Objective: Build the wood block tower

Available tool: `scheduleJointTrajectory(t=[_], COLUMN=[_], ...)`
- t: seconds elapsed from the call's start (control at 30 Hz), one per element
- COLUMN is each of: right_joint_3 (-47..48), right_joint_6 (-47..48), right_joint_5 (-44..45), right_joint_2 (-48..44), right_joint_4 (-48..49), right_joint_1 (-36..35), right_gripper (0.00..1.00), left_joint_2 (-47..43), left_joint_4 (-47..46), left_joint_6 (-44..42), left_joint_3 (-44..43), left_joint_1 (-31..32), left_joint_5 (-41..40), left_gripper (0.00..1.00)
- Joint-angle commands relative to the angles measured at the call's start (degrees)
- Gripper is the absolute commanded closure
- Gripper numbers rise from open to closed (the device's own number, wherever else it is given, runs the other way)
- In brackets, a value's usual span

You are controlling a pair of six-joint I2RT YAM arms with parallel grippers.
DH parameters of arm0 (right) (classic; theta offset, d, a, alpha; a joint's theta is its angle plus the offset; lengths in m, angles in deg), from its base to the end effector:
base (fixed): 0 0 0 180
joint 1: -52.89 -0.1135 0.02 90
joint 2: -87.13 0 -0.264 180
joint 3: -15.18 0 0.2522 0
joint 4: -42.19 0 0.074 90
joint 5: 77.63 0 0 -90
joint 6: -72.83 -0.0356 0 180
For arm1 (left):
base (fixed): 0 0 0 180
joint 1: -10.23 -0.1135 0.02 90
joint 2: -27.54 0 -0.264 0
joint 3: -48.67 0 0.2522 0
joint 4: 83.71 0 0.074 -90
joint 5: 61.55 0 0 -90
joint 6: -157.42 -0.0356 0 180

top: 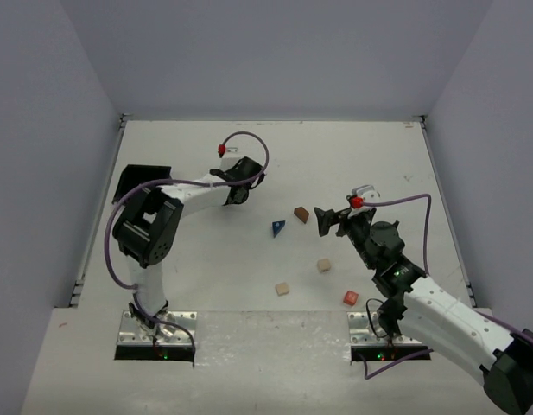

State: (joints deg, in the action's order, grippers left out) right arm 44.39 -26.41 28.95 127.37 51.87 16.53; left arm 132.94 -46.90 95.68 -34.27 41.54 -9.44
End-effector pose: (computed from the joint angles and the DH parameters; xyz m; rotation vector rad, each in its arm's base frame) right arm 0.1462 0.0950 0.2332 -0.1529 1.5996 0.3885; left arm 0.3320 -0.1764 0.1839 -0.1581 2.3416 0.3771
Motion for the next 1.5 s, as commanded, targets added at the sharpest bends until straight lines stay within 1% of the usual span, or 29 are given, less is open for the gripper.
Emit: scheduleJointTrajectory(t=[0.0, 0.1, 0.27, 0.33, 0.47, 0.5, 0.6, 0.73, 0.8, 0.9, 1.13, 1.33, 1.47], right_joint_3=[-0.32, -0.42, -0.36, -0.08, 0.26, 0.28, 0.58, 0.72, 0.67, 0.67, 0.66, 0.90, 0.90], right_joint_6=[-0.26, -0.12, -0.52, -0.68, -1.04, -1.04, -1.10, -1.04, -1.04, -0.99, -0.94, -1.01, -0.96], right_joint_5=[4.77, 5.26, 4.77, 4.69, 5.04, 4.97, 4.95, 5.13, 5.44, 5.66, 5.83, 6.41, 6.62], right_joint_2=[-1.28, -1.70, -2.01, -1.76, -0.99, -0.81, -0.22, 0.19, 0.27, 0.19, 0.36, 0.45, 0.45], right_joint_4=[-0.10, -0.28, -0.83, -1.36, -1.82, -1.82, -2.08, -2.08, -2.17, -2.17, -2.26, -2.56, -2.61], right_joint_1=[0.06, -0.01, -0.03, 0.06, 0.04, -0.01, -0.03, -0.03, 0.02, 0.06, 0.06, 0.02, 0.02], right_gripper=[0.04, 0.04, 0.04, 0.04, 0.03, 0.03, 0.03, 0.03, 0.03, 0.03, 0.03, 0.03, 0.03], left_joint_2=[7.44, 10.03, 8.59, 6.73, 3.41, 3.03, 3.47, 5.16, 5.42, 5.37, 5.96, 6.83, 6.32], left_joint_4=[14.06, 14.80, 13.25, 9.96, 6.36, 5.57, 5.55, 6.48, 6.71, 6.71, 6.73, 6.83, 6.83], left_joint_6=[4.41, 4.42, 2.79, 0.14, -2.79, -3.45, -4.21, -4.36, -4.49, -4.71, -4.99, -5.23, -5.32], left_joint_3=[-7.61, -8.68, -6.39, -3.96, -0.43, 0.10, 0.21, -0.96, -1.27, -1.37, -1.66, -2.24, -2.42], left_joint_1=[2.05, 3.22, 4.90, 5.07, 5.15, 5.16, 5.08, 5.16, 5.34, 5.51, 5.71, 6.00, 6.18], left_joint_5=[-13.20, -12.13, -11.62, -8.05, -2.60, -1.57, -0.55, -0.26, 0.01, -0.01, 0.70, 0.80, 0.84], left_gripper=[1.00, 1.00, 1.00, 1.00, 1.00, 0.99, 0.92, 0.89, 0.81, 0.65, 0.56, 0.43, 0.41])
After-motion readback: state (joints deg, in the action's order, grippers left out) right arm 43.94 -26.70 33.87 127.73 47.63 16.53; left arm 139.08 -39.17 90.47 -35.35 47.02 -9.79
